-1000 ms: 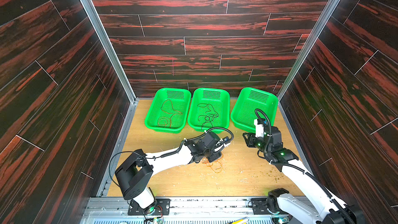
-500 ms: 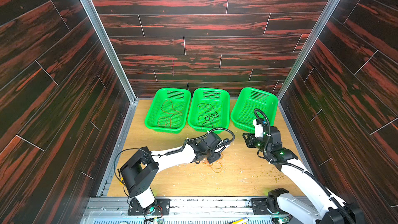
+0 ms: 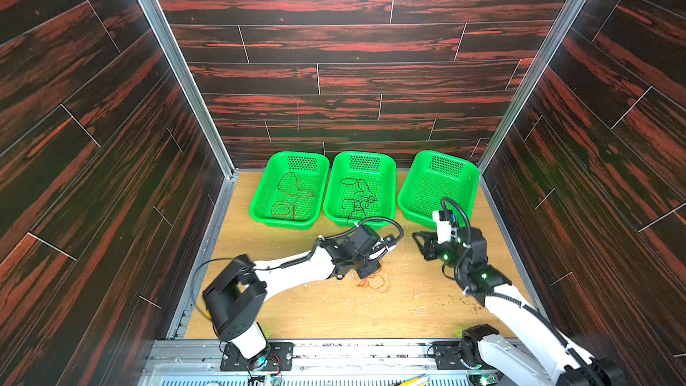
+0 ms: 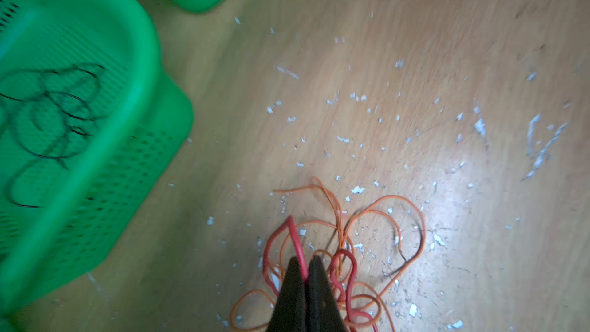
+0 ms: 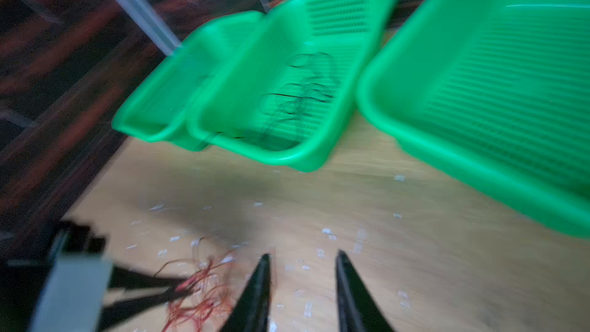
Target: Untangle the cables
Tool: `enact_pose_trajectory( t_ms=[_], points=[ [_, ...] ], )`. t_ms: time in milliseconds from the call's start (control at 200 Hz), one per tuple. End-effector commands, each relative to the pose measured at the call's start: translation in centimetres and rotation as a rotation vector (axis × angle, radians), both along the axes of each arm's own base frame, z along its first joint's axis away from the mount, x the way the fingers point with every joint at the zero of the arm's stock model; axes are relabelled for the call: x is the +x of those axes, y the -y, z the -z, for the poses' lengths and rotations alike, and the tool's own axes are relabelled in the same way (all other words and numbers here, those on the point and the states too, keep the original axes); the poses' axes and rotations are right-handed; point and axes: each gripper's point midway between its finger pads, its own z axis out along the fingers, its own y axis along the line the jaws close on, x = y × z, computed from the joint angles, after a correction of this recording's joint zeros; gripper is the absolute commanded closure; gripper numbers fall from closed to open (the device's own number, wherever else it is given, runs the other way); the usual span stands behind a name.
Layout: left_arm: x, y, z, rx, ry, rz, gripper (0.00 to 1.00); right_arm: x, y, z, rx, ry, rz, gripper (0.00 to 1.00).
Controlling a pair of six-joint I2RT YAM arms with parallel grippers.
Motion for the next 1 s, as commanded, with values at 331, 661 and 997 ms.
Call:
enact_pose_trajectory(
  t_ms=[331,661,997],
  points=[
    [0.7,-1.4,-15.1,-0.363,0.231,0.001,1.0,-6.6,-11.3,-3.6,0.005,0.342,-0.627,0.44],
    [0.4,-0.9,-17.0,-0.43,0.239,0.033,1.0,-3.5,-13.7,-4.8,0.053,0.307,-0.576,0.62],
    [0.0,-3.6,-19.7,-0.501,0.208,0.021,1.0,-1.8,-10.1,-1.1,-0.038,0.267,-0.353,1.0]
  ],
)
